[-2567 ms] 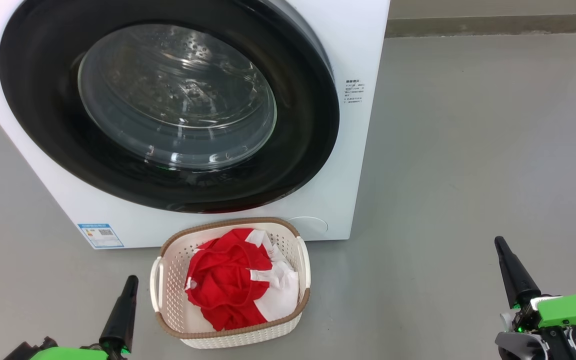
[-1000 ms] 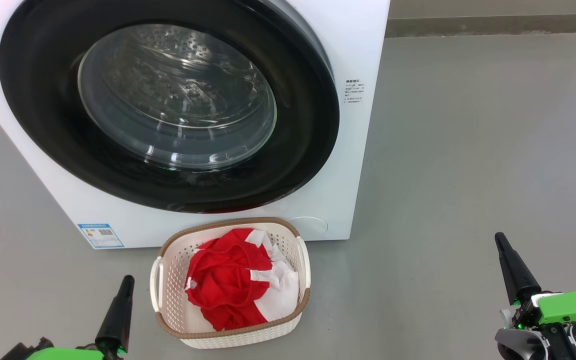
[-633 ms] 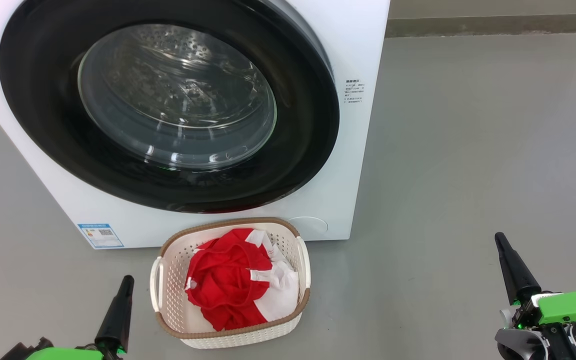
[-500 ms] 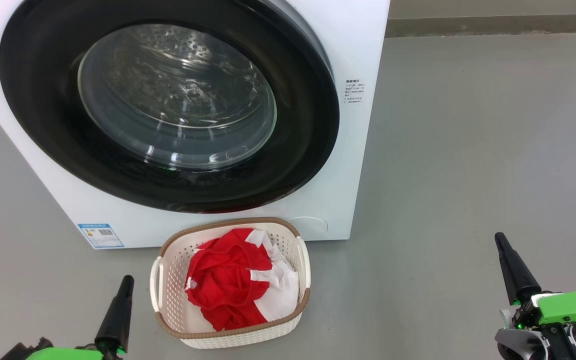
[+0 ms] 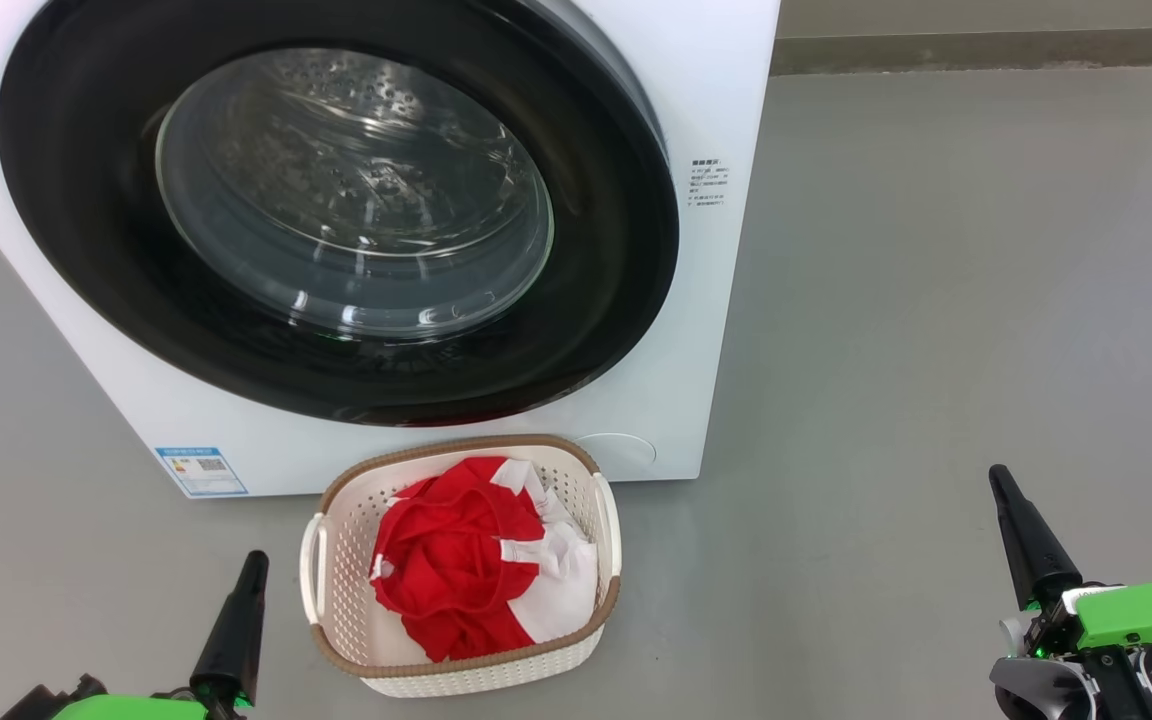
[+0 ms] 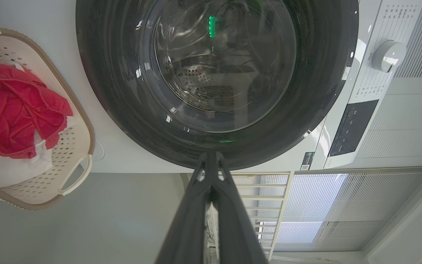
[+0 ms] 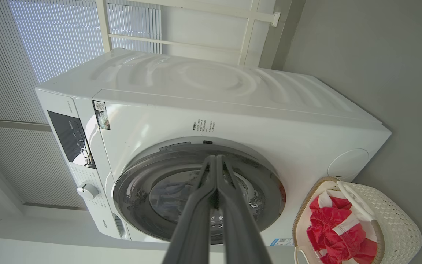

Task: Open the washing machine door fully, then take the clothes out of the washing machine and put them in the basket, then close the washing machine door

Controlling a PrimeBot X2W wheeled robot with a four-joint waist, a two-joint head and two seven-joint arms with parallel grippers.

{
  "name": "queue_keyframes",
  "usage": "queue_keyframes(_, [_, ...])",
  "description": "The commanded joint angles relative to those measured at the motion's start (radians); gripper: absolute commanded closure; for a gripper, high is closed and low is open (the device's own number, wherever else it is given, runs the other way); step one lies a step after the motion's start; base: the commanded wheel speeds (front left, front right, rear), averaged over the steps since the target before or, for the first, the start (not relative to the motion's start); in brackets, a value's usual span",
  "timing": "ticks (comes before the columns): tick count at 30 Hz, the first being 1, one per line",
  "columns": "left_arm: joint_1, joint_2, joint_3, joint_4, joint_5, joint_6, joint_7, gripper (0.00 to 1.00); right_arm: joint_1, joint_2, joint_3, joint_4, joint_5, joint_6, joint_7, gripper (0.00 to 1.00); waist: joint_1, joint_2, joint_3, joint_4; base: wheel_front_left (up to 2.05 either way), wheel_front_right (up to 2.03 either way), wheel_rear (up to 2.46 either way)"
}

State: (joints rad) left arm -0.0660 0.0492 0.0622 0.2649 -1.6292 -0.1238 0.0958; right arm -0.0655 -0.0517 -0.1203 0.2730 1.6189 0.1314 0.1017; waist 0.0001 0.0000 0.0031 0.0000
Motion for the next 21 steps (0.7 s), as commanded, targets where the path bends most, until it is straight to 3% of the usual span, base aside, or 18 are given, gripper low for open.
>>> queue_keyframes(1, [-0.041,0.012,0.036,-0.02,0.008,-0.007,0.005,1.0,-0.042,-0.005,0.014,-0.029,-0.004,-0.001,0.005,1.0,0.0,0.0,0.0,0.0,0.0,0.0,0.0])
queue_keyframes(21, [-0.041,0.01,0.04,-0.02,0.011,-0.007,0.008,1.0,-0.042,-0.003,0.012,-0.029,-0.006,-0.001,0.007,1.0,0.0,0.0,0.0,0.0,0.0,0.0,0.0])
